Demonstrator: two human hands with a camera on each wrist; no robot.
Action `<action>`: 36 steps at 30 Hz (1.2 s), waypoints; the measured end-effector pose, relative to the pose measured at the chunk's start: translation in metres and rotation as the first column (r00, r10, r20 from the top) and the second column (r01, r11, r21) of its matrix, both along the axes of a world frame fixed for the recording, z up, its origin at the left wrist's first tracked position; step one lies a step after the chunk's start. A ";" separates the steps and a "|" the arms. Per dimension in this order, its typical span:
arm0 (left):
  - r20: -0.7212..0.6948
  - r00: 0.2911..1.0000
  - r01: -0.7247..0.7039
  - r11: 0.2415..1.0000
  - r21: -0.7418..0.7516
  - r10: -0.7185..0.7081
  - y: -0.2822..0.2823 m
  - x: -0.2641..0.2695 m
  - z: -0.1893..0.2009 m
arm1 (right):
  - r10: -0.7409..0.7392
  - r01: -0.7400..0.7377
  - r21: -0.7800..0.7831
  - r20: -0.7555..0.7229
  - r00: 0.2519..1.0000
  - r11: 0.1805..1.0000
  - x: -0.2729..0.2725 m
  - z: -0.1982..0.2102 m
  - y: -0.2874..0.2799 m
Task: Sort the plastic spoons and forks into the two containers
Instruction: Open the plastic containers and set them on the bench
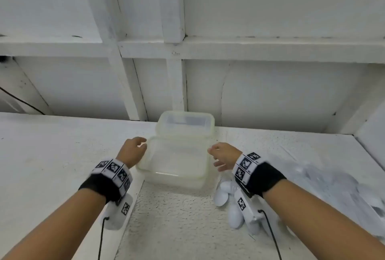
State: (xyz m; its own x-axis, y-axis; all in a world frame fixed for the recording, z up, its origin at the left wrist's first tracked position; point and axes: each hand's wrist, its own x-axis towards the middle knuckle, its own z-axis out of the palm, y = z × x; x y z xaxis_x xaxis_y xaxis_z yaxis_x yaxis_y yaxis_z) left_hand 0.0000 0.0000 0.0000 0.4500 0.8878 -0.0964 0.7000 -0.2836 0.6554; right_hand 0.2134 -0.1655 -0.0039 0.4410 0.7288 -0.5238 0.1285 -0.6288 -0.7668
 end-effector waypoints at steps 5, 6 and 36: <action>-0.178 0.984 -0.027 0.994 -0.107 0.007 0.008 0.017 -0.011 | -0.103 0.102 -0.013 -0.087 0.991 0.995 -0.011 -0.016 0.019; -0.185 0.983 -0.023 0.994 -0.111 0.002 0.008 0.019 -0.013 | -0.118 0.118 -0.010 -0.085 0.989 0.993 -0.012 -0.017 0.019; -0.136 0.982 -0.151 0.980 -0.132 0.133 -0.003 0.007 -0.034 | -0.225 0.233 0.034 -0.157 0.962 0.972 -0.034 -0.025 -0.002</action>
State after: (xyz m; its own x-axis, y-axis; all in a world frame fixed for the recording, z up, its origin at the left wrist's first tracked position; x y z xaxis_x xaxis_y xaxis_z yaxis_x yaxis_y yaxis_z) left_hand 0.0065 -0.0031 -0.0335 0.2963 0.9154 -0.2726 0.8057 -0.0863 0.5861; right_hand 0.1790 -0.1671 -0.0291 0.5178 0.6457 -0.5613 -0.1340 -0.5867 -0.7986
